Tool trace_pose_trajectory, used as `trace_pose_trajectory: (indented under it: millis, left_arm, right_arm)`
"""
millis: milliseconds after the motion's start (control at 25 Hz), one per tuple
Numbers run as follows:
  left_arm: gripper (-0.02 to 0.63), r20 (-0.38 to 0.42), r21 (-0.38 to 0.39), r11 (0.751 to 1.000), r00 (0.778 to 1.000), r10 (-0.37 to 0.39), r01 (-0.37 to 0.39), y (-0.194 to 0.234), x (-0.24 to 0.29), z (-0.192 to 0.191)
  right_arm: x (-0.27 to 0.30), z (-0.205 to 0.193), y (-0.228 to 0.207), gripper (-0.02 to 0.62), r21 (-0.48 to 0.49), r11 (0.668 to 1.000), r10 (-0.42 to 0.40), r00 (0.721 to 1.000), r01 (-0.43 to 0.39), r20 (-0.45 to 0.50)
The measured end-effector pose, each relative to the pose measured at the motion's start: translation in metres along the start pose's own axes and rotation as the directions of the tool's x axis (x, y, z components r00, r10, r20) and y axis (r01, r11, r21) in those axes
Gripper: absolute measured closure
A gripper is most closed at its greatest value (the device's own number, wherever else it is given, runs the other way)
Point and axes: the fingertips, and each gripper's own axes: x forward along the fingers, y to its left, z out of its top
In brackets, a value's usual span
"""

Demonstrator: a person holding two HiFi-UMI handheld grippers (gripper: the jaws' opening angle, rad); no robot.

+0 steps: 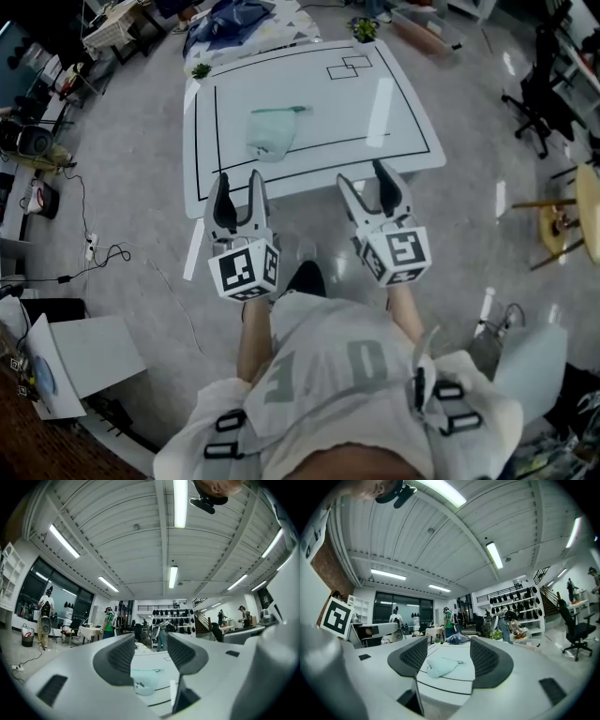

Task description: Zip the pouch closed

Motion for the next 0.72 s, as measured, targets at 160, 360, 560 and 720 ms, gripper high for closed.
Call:
trace_pose_trajectory:
  millis: [160,360,560,720]
  left_arm:
    - [0.387,-0.029,0.034,0.999,0.999,-0.022,0.023,0.024,0.059,0.007]
    - [0.387,-0.026,-0.008,1.0,0.999,-0.022,0.022,0.071,0.142,0.009]
    - [0.387,-0.038,-0.032,0.999,0.999,-0.011,0.01,0.108,0.199,0.003]
    - [0.387,-0.06,0.004,1.0,0.998,-0.002,0.003,0.116,0.22,-0.001]
  right_arm:
    - [0.07,0.014,-0.004,0.333,-0.016,1.0,0.007,1.0,-0.007,-0.013]
    - [0.161,0.022,-0.007,0.333,-0.062,0.998,0.004,0.999,-0.006,-0.039]
    - [0.219,0.005,-0.009,0.333,-0.031,1.0,-0.01,0.996,0.008,-0.086]
    - [0.241,-0.007,-0.002,0.333,-0.103,0.994,0.002,0.983,-0.022,-0.186]
